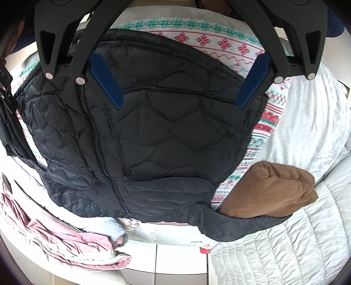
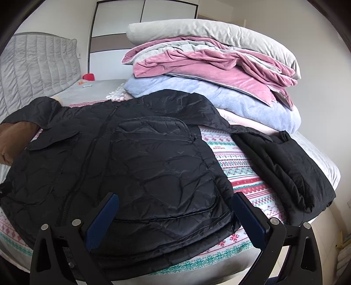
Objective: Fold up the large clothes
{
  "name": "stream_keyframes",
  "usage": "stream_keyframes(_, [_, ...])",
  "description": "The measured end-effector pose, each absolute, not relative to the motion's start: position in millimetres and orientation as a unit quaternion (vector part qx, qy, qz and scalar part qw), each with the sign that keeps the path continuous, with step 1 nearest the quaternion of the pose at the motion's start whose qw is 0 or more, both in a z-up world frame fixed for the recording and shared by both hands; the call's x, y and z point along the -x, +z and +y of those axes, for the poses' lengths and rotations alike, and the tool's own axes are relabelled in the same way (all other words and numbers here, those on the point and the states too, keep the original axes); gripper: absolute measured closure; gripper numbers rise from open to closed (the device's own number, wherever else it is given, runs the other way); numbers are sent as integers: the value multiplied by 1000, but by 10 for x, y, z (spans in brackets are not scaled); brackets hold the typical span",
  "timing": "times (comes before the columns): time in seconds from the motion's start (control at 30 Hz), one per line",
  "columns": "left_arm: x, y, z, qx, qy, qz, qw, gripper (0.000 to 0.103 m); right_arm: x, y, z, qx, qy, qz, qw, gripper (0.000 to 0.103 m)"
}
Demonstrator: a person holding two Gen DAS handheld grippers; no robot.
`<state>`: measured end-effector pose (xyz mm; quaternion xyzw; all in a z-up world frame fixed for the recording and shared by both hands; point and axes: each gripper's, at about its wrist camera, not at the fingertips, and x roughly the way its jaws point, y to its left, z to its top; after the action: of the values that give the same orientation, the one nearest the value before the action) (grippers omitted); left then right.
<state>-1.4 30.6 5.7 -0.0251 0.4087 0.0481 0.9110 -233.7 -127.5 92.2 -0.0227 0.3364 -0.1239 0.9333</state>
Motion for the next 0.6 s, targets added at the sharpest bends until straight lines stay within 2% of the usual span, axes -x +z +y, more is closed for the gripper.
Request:
stream_keyframes(0.1, [19, 31, 481, 41, 59, 418, 905, 0, 2301, 869, -1470, 2, -116, 350, 930, 0])
stream_keyframes(0.3, [60, -41, 914, 83, 73, 442, 890, 0, 2322, 723, -2383, -179, -86, 388, 900, 0])
stream_keyframes(0.5, [81, -249, 1271, 136, 75, 478, 864, 1, 2369, 508, -2954, -258, -97, 401, 874, 0])
stream_keyframes(0.57, [75, -320, 1348, 151, 76, 482, 860, 11, 2331, 417, -3027, -288, -81, 408, 863, 4])
stream_keyframes(0.6, [60, -355, 1362, 153, 82, 485, 857, 14, 2291, 371, -3041, -296, -76, 415, 857, 11])
